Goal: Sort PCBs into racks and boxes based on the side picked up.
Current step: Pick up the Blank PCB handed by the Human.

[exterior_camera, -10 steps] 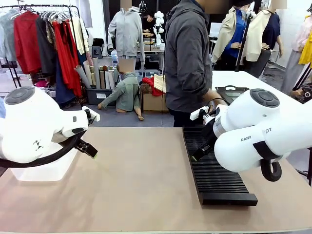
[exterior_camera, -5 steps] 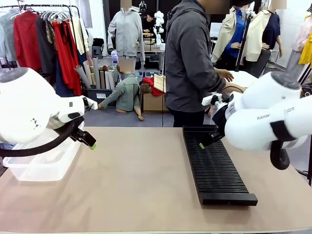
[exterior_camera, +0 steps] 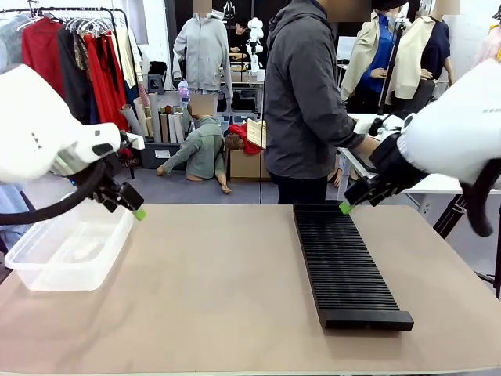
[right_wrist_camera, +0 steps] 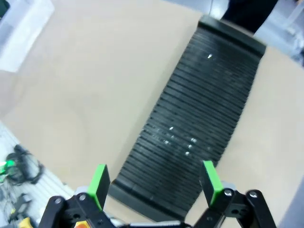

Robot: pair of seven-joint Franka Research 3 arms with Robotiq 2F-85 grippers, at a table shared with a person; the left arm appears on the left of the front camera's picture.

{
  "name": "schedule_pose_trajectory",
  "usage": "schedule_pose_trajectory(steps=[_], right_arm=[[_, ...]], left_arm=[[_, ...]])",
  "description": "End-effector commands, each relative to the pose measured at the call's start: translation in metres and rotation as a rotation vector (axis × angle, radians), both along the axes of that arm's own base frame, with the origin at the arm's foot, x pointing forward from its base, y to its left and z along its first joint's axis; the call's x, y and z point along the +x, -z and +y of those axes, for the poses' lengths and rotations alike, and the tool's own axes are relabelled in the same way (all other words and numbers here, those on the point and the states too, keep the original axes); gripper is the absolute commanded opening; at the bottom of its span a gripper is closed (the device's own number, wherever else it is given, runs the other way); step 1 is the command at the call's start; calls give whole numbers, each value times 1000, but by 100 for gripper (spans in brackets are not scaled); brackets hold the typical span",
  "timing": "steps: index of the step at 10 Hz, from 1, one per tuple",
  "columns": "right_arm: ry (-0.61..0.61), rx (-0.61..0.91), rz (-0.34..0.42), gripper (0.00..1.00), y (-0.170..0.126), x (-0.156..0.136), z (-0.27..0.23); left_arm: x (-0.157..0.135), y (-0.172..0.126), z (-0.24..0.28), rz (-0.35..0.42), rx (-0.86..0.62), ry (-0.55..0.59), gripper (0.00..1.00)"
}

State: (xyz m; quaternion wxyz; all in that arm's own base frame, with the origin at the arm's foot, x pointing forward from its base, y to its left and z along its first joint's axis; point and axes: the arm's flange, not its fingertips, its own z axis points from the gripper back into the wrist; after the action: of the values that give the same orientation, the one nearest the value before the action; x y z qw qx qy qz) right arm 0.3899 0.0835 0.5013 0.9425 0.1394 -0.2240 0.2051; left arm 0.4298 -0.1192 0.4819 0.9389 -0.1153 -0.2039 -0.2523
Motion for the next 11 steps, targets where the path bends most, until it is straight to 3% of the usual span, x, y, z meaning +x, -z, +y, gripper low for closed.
schedule_pose_trajectory(steps=[1, 3, 4, 7, 11], right_arm=[[-17, 122, 66, 100, -12, -4, -15], [-104, 324, 141, 100, -8, 3, -33], [-168, 456, 158, 100, -6, 6, -47], [-174, 727, 236, 100, 18, 20, -95], [-284, 1097, 306, 100, 59, 27, -155]], left_arm=[[1, -14, 15, 23, -119, 9, 100], [10, -17, 34, 80, -235, -20, 100], [11, -17, 44, 107, -363, -9, 100], [10, -10, 102, 198, -794, 72, 100], [-14, -1, 173, 164, -1006, 81, 100]])
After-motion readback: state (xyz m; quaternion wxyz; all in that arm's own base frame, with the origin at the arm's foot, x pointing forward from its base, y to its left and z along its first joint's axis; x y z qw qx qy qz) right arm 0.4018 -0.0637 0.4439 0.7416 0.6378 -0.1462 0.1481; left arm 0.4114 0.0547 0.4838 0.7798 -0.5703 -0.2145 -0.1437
